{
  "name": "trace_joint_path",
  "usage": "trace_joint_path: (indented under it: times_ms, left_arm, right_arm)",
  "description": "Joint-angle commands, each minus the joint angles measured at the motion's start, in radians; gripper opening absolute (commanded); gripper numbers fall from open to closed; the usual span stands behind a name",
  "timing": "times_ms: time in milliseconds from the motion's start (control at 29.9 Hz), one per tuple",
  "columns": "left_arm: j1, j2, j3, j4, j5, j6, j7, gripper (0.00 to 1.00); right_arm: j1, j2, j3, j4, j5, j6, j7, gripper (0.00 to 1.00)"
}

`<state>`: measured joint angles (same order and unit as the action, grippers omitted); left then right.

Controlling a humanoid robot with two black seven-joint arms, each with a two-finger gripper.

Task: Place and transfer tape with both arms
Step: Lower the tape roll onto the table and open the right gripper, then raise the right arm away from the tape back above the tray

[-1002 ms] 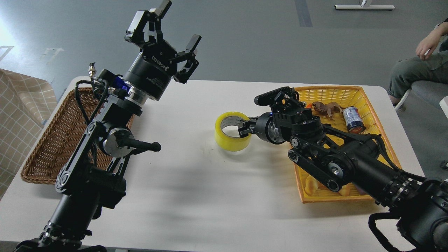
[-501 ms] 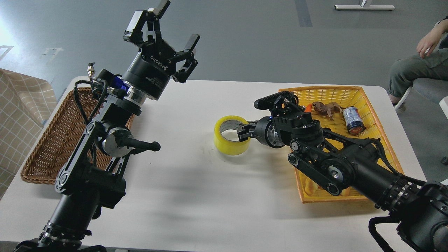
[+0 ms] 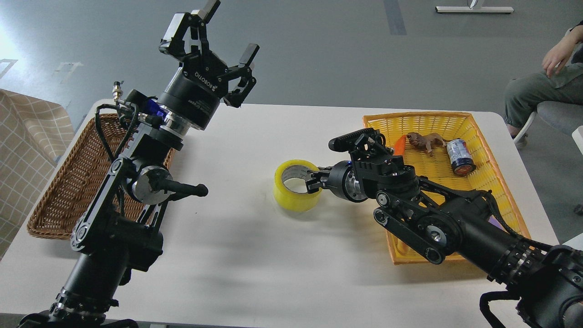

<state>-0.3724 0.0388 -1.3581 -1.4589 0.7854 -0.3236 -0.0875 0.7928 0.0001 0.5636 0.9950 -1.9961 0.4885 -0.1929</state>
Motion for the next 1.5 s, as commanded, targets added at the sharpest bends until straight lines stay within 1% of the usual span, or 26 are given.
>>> trace_joint_path:
  times_ms: [0,33,67,100,134,167,234,267,301,334,368,401,468,501,568,601,635,769,969,1103,1170,1236,1303,1470]
  left_arm:
    - [0.006,0.001,0.0,-0.006,0.002,0.001,0.0,0.98]
    - [0.007,0.0,0.0,-0.006,0.002,0.001,0.0,0.98]
    - [0.009,0.0,0.0,-0.008,0.002,0.001,0.0,0.98]
    - [0.009,0.0,0.0,-0.008,0.002,0.001,0.0,0.98]
    - [0.01,0.001,-0.001,-0.009,0.0,0.001,0.0,0.98]
    - [0.01,0.001,-0.001,-0.012,0.002,0.001,0.0,0.98]
    - [0.013,0.001,0.0,-0.014,0.002,0.001,0.0,0.98]
    - [0.013,0.001,-0.001,-0.014,0.002,0.001,0.0,0.98]
    - [0.013,0.001,-0.001,-0.014,0.002,0.001,0.0,0.98]
    - [0.013,0.001,-0.001,-0.014,0.002,0.001,0.0,0.98]
    - [0.013,0.001,-0.001,-0.014,0.002,0.001,0.0,0.98]
    - [0.015,0.001,-0.001,-0.014,0.0,0.001,0.0,0.98]
    - [0.013,0.003,-0.001,-0.014,0.0,0.0,0.0,0.98]
    - [0.013,0.006,-0.001,-0.014,0.0,0.001,0.0,0.98]
    - [0.015,0.007,-0.001,-0.014,0.0,0.001,0.0,0.98]
    - [0.013,0.009,-0.001,-0.014,0.0,0.001,0.0,0.98]
    - [0.013,0.009,-0.001,-0.014,0.0,0.001,0.0,0.98]
    - [0.013,0.01,-0.001,-0.014,0.0,0.001,0.0,0.98]
    - [0.013,0.021,0.0,-0.011,0.0,0.001,0.0,0.98]
    - [0.015,0.029,0.002,-0.008,0.0,0.001,0.0,0.98]
    - [0.015,0.03,0.0,-0.008,0.0,0.001,0.0,0.98]
    - [0.015,0.035,0.0,-0.008,0.0,0.0,0.0,0.98]
    - [0.013,0.038,0.004,-0.005,0.0,0.0,0.0,0.98]
    - [0.006,0.041,0.013,-0.001,0.0,-0.005,0.0,0.98]
  right_arm:
    - [-0.007,0.0,0.004,0.002,0.002,0.0,0.003,0.2]
    - [-0.006,0.0,0.007,0.004,0.013,0.0,0.004,0.25]
    - [-0.004,0.0,0.009,0.01,0.029,0.0,0.004,0.33]
    - [-0.004,0.0,0.009,0.01,0.03,0.0,0.004,0.33]
    - [-0.001,0.0,0.007,0.022,0.048,0.0,0.004,0.35]
    - [-0.001,0.0,0.007,0.033,0.062,0.0,0.004,0.42]
    - [-0.004,0.0,0.01,0.045,0.069,0.0,0.006,0.49]
    - [-0.006,0.0,0.016,0.059,0.077,0.0,0.009,0.51]
    - [-0.006,0.0,0.016,0.059,0.077,0.0,0.009,0.51]
    - [-0.007,0.0,0.025,0.069,0.085,0.0,0.012,0.6]
    - [-0.007,0.0,0.032,0.073,0.088,0.0,0.012,0.66]
    - [-0.01,0.0,0.039,0.074,0.092,0.0,0.012,0.7]
    - [-0.012,0.0,0.047,0.074,0.094,0.0,0.012,0.71]
    - [-0.012,0.0,0.065,0.074,0.095,0.0,0.012,0.77]
    - [-0.013,0.0,0.103,0.079,0.097,0.0,0.012,0.83]
    - [-0.017,0.0,0.14,0.091,0.097,0.0,0.012,0.91]
    - [-0.018,0.0,0.169,0.111,0.1,0.0,0.012,0.95]
    - [-0.021,0.0,0.223,0.163,0.102,0.0,0.012,0.99]
    - [-0.079,0.0,0.321,0.29,0.103,0.0,0.012,1.0]
    - [-0.19,0.0,0.487,0.425,0.103,0.0,0.012,1.0]
    - [-0.205,0.0,0.538,0.456,0.114,0.0,0.012,1.0]
    - [-0.214,0.0,0.604,0.491,0.18,0.0,0.012,1.0]
    - [-0.222,0.0,0.691,0.514,0.348,0.0,0.012,1.0]
    - [-0.254,0.0,0.797,0.569,0.604,0.0,0.012,1.0]
